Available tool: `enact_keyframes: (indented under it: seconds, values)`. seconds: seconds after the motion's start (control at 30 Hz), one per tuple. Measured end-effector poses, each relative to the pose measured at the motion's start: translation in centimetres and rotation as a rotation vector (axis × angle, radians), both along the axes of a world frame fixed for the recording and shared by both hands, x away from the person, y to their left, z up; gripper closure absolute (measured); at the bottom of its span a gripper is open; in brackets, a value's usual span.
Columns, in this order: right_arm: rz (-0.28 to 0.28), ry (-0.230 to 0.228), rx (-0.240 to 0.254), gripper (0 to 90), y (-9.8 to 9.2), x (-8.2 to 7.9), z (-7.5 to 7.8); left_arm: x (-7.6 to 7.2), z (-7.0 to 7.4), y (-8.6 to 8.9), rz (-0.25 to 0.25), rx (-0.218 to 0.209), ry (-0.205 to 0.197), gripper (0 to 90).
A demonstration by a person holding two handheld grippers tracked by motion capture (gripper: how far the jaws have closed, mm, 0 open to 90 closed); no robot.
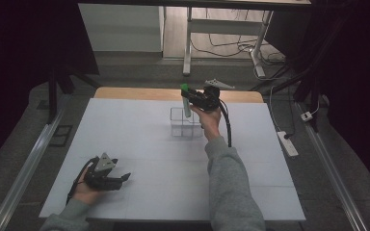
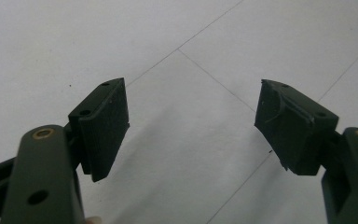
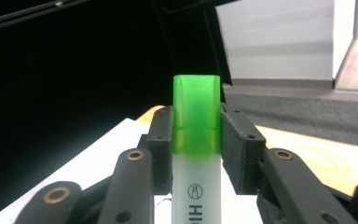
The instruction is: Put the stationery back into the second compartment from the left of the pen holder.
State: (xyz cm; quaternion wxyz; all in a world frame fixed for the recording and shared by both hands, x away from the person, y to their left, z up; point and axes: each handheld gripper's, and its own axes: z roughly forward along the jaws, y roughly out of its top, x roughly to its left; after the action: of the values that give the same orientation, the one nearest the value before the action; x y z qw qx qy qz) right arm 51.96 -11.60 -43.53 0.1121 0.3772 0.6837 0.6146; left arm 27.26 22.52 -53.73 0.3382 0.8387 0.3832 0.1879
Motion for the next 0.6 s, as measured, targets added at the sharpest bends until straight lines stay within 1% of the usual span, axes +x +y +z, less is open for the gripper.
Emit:
enact_keyframes:
  seconds: [0.03,0.1,0.2,0.27,0.33,0.4,0.43,0.5,0.53,0.6]
  values:
    - [-0.003,0.007,0.006,58.2,-0.1,0.0,-0.1,0.0,0.0,0.0,0.001,0.0,-0.001,25.7]
    - [-0.016,0.015,-0.001,56.2,-0.2,-0.1,-0.1,0.0,0.0,-0.1,-0.002,0.005,0.0,25.7]
    - [-0.018,0.019,-0.016,55.2,-0.4,-0.4,0.1,0.0,0.0,-0.2,-0.005,0.007,0.001,25.7]
    - [-0.019,0.02,-0.02,55.3,-0.5,-0.5,0.2,0.0,0.0,-0.2,-0.006,0.001,0.003,25.7]
    - [-0.012,0.052,-0.017,55.6,-0.8,-0.7,0.3,0.0,0.1,-0.1,-0.007,-0.008,0.002,25.6]
    - [-0.009,0.054,-0.025,55.7,-0.9,-0.7,0.2,0.0,0.1,-0.1,-0.007,-0.009,0.004,25.6]
    - [-0.003,0.058,-0.06,55.8,-0.9,-1.0,0.2,0.0,0.1,-0.1,-0.007,-0.008,0.003,25.5]
    - [0.0,0.062,-0.068,55.9,-1.0,-1.1,0.1,0.0,0.0,-0.1,-0.007,-0.005,0.004,25.5]
    - [0.008,0.063,-0.084,56.2,-1.1,-1.3,0.1,0.0,0.0,-0.2,-0.007,-0.003,0.004,25.6]
    - [0.011,0.064,-0.09,56.2,-1.2,-1.4,0.0,0.0,0.0,-0.2,-0.008,-0.003,0.003,25.6]
